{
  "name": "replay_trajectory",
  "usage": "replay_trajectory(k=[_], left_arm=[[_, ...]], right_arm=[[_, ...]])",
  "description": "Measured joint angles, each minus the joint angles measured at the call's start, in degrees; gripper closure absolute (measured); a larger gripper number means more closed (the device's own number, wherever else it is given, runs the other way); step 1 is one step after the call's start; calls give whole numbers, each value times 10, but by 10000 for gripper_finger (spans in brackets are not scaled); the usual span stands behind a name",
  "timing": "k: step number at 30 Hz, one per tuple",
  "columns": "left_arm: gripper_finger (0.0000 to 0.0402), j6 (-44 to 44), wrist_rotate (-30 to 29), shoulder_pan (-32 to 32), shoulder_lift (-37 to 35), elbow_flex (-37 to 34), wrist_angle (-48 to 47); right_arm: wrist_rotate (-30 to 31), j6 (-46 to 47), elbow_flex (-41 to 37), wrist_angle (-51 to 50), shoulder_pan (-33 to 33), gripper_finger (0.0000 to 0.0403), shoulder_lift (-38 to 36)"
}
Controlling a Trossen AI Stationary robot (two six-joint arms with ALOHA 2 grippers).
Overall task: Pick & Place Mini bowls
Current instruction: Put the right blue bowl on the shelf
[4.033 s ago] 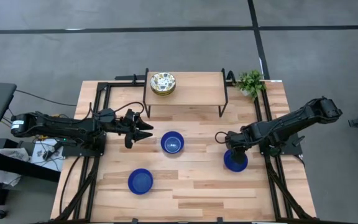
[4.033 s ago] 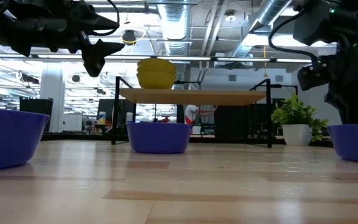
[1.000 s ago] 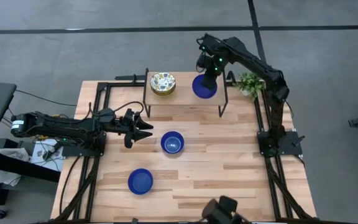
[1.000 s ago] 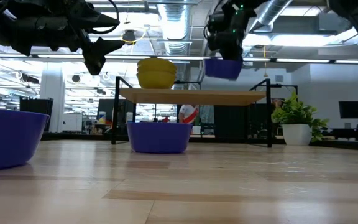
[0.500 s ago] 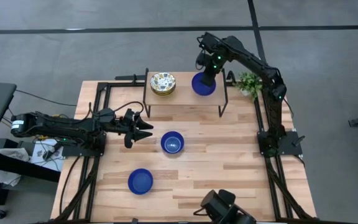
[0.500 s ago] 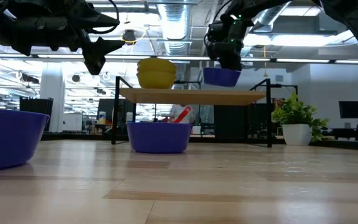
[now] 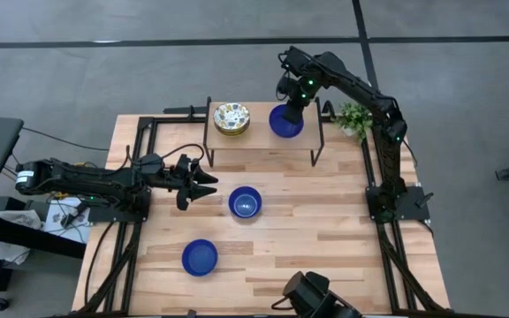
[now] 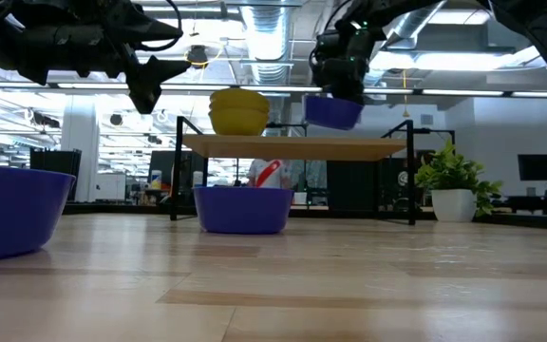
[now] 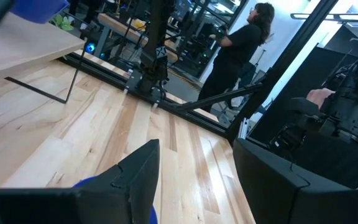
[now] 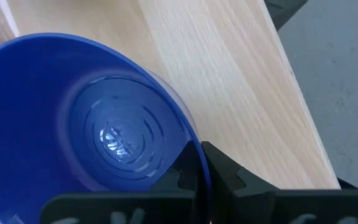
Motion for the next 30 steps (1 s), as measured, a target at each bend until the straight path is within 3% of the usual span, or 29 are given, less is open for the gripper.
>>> replay_trajectory(k=[30], left_arm=[[198, 0, 0, 0, 0, 0, 10]], right_arm=[[-6, -10, 0, -3, -15, 398, 37]])
